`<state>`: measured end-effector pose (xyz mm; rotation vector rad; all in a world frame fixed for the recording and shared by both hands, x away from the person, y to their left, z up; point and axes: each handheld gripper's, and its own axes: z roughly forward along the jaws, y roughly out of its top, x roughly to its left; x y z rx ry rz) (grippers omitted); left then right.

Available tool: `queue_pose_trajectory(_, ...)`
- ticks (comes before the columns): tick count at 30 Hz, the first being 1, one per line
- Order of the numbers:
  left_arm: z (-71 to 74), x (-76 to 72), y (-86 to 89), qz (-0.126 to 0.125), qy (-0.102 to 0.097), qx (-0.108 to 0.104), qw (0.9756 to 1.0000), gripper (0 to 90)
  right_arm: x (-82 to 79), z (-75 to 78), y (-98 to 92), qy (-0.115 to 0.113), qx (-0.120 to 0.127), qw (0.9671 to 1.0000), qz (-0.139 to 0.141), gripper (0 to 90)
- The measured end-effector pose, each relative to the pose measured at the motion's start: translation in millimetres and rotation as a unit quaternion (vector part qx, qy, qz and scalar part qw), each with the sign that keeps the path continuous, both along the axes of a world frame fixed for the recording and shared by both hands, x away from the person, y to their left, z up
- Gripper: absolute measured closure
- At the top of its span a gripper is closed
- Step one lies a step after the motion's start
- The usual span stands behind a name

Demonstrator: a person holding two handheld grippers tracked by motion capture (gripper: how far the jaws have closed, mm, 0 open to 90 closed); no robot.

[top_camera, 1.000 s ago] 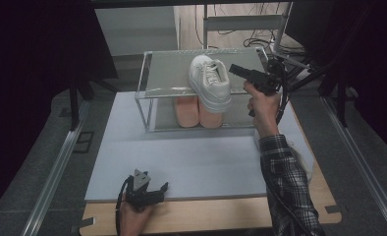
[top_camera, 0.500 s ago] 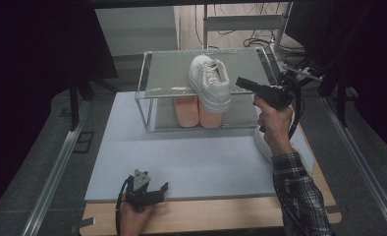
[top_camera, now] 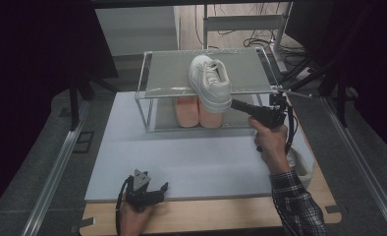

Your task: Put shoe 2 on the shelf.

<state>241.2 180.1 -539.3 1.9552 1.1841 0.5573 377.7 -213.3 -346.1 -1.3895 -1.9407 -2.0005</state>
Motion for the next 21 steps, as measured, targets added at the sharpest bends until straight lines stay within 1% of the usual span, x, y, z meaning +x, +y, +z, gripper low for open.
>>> queue_pose_trajectory(2,0.0,0.0,0.0,0.0,0.0,0.0,1.0,12.9,0.1,-4.9,3.0,0.001,-0.011,0.9999,-0.002,90.0)
queue_pose_trajectory(5,-0.1,0.1,0.0,0.0,-0.001,0.0,1.0,12.9,2.5,-12.3,6.5,0.008,-0.017,0.9998,0.0,90.0)
queue_pose_trajectory(8,-0.1,0.0,0.0,0.0,0.0,0.0,1.0,12.9,5.0,-16.3,9.0,0.013,-0.015,0.9998,-0.001,90.0)
queue_pose_trajectory(10,-0.1,0.1,0.0,0.0,0.0,0.0,1.0,12.9,6.7,-18.6,10.1,0.013,-0.019,0.9997,-0.005,90.0)
queue_pose_trajectory(11,-0.1,0.1,0.0,0.0,0.0,0.0,1.0,12.9,7.3,-19.5,10.0,0.014,-0.012,0.9998,-0.004,90.0)
queue_pose_trajectory(12,-0.1,0.1,0.0,0.0,-0.001,0.0,1.0,12.9,7.5,-19.3,9.9,0.016,-0.007,0.9998,-0.003,90.0)
queue_pose_trajectory(15,-0.1,0.0,-0.2,0.0,-0.001,-0.001,1.0,12.9,8.3,-18.7,11.1,0.011,-0.009,0.9999,-0.005,90.0)
queue_pose_trajectory(18,-0.1,0.1,-0.1,0.0,-0.001,-0.001,1.0,12.9,10.0,-17.2,13.9,0.013,-0.018,0.9997,-0.009,90.0)
queue_pose_trajectory(21,-0.1,0.1,-0.1,0.0,-0.001,-0.001,1.0,12.8,14.6,-18.1,16.2,0.015,-0.021,0.9996,-0.012,90.0)
